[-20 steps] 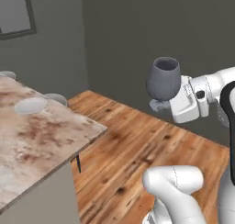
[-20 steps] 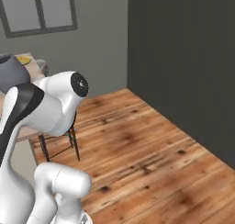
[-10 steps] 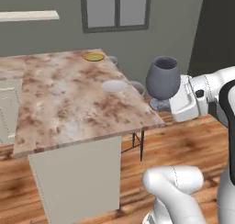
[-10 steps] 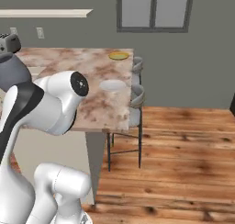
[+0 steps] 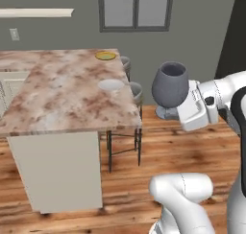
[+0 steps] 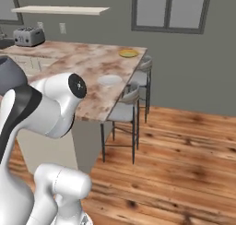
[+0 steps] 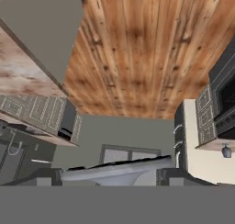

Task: Retrieve the wine glasses from the counter and place one next to each plate.

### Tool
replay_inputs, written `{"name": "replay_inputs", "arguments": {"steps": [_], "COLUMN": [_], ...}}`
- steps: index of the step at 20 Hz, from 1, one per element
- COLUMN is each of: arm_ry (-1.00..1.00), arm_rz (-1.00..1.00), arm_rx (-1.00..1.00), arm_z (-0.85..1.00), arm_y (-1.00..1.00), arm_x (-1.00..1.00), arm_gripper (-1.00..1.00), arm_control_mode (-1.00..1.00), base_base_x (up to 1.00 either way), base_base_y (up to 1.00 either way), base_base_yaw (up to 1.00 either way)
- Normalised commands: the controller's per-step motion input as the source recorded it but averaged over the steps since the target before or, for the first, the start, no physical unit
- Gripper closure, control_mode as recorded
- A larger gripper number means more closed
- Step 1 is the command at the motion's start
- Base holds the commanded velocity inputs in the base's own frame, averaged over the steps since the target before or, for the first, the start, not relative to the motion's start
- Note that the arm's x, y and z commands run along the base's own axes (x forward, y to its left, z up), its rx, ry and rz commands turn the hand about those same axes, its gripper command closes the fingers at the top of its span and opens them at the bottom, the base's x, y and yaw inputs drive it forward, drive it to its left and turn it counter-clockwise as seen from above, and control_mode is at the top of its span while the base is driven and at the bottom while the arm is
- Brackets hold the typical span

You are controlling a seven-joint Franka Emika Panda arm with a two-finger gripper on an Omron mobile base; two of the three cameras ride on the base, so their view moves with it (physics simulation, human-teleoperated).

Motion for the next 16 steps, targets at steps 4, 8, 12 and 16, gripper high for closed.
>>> {"name": "replay_inputs", "arguments": {"steps": [4,8,12,16], "arm_ry": [0.0,0.0,0.0,0.0], "arm_rz": [0.0,0.0,0.0,0.0], "arm_rx": [0.0,0.0,0.0,0.0], "arm_z": [0.0,0.0,0.0,0.0], "arm_y": [0.0,0.0,0.0,0.0], "arm_x": [0.0,0.0,0.0,0.0], "arm_gripper": [1.0,1.0,1.0,1.0], "arm_control_mode": [1.0,1.0,1.0,1.0], "base_base_x": [-0.01,0.18,0.53,0.85], "base_base_y": [-1.0,-1.0,-1.0,-1.0], "base_base_yaw": [0.27,0.28,0.28,0.31]}}
